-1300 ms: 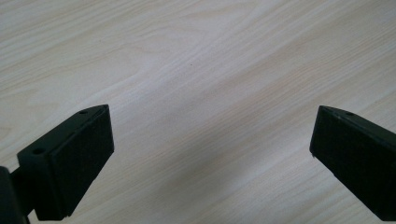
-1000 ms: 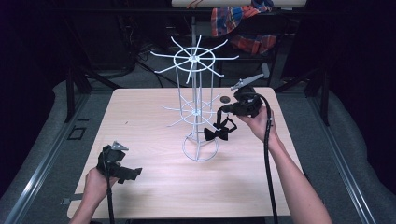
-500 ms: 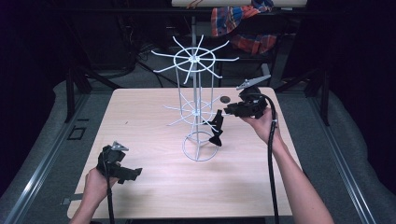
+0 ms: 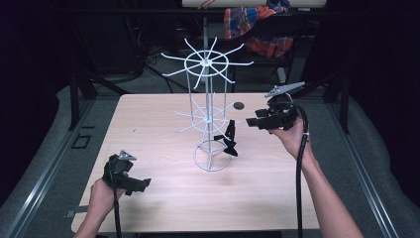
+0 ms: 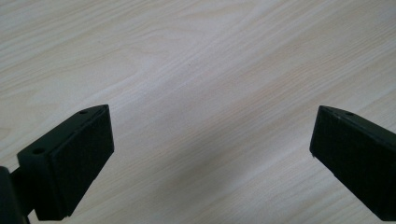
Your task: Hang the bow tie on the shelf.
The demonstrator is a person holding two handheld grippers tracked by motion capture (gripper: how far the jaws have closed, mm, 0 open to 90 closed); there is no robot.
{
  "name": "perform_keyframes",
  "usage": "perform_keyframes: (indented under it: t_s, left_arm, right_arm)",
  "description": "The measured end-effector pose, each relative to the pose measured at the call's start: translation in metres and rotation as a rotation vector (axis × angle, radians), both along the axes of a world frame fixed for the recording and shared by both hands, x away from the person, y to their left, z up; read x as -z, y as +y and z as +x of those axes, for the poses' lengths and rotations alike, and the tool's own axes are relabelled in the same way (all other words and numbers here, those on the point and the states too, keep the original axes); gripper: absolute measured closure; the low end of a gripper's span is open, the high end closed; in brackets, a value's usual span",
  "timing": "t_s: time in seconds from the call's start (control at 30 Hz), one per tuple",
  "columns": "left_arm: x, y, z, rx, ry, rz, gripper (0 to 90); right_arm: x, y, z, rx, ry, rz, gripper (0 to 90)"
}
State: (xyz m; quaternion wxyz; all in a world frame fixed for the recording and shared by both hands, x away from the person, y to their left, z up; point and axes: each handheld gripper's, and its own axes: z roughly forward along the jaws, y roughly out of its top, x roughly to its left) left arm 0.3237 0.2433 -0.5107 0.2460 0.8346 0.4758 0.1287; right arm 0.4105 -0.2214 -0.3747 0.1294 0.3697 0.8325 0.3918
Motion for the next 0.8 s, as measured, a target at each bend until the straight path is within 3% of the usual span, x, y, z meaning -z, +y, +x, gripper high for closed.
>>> perform_keyframes:
  t_s: [0.53, 0.8]
  left_arm:
    - [0.0, 0.0, 0.001, 0.002, 0.002, -0.001, 0.0]
    - [-0.001, -0.001, 0.0, 0.001, 0.0, 0.005, 0.0]
  right_arm:
    - [0.003, -0.014, -0.047, 0.006, 0.032, -0.092, 18.6]
    - [0.022, -0.032, -0.077, 0.003, 0.062, -0.109, 10.9]
